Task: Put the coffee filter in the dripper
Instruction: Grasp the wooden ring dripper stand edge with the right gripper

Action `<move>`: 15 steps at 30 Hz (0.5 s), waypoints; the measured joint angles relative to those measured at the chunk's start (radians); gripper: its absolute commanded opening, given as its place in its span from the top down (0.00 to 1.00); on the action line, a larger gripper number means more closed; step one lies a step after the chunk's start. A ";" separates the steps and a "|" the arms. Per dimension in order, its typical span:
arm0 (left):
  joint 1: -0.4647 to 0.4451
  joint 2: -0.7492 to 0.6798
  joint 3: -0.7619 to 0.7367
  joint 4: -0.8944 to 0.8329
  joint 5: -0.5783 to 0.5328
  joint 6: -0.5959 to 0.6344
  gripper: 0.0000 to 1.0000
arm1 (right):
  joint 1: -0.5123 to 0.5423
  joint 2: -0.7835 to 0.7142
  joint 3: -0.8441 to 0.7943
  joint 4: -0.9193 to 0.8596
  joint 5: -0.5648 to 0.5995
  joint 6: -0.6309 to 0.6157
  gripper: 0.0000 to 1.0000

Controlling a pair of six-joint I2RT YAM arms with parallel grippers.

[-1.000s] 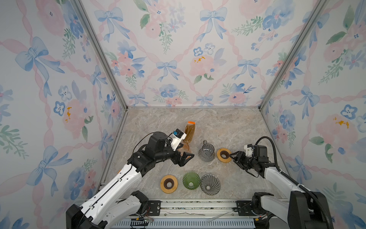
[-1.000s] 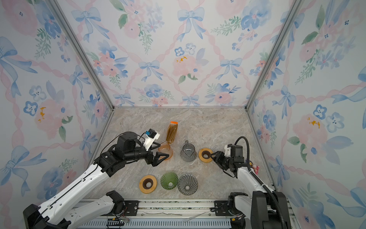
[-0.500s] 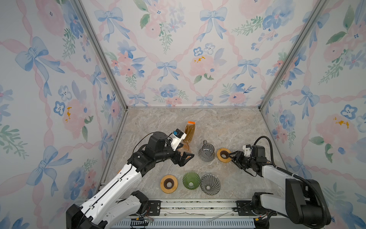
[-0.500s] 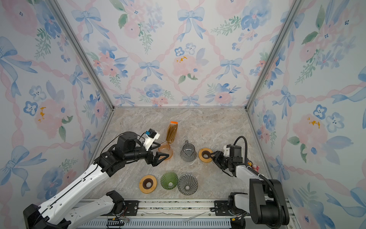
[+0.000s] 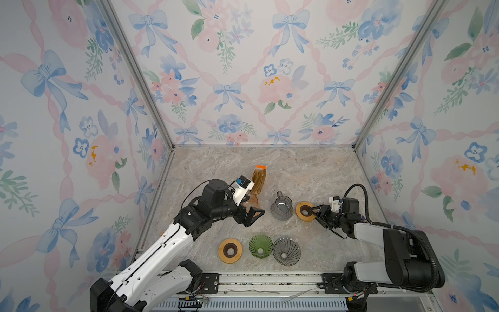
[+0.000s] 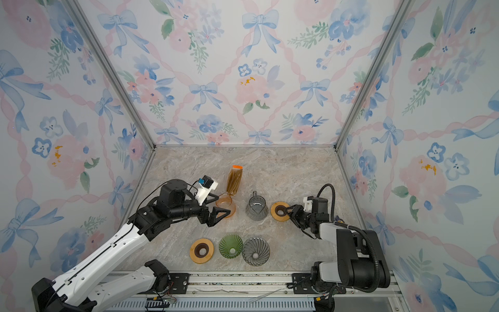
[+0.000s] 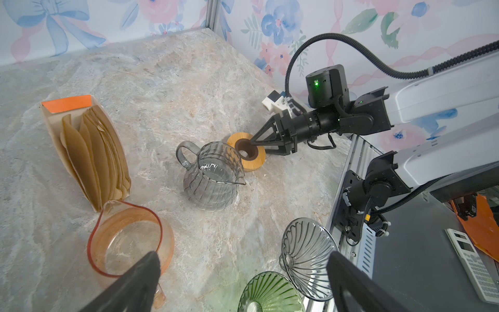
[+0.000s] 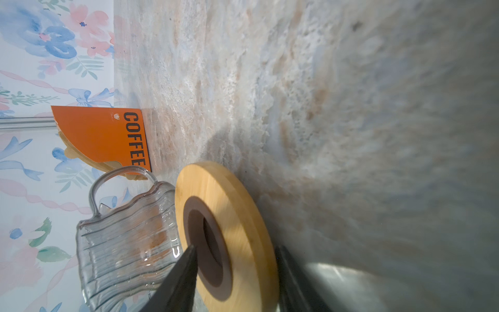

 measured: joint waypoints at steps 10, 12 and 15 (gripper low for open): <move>0.000 0.000 0.000 0.000 0.000 0.000 0.02 | 0.000 0.034 -0.003 0.048 -0.005 0.018 0.64; 0.000 0.000 0.000 0.000 -0.001 0.000 0.02 | 0.000 0.034 -0.003 0.045 -0.005 0.018 0.66; 0.000 0.000 0.000 0.000 -0.001 0.000 0.02 | 0.000 0.034 -0.003 0.042 -0.005 0.016 0.68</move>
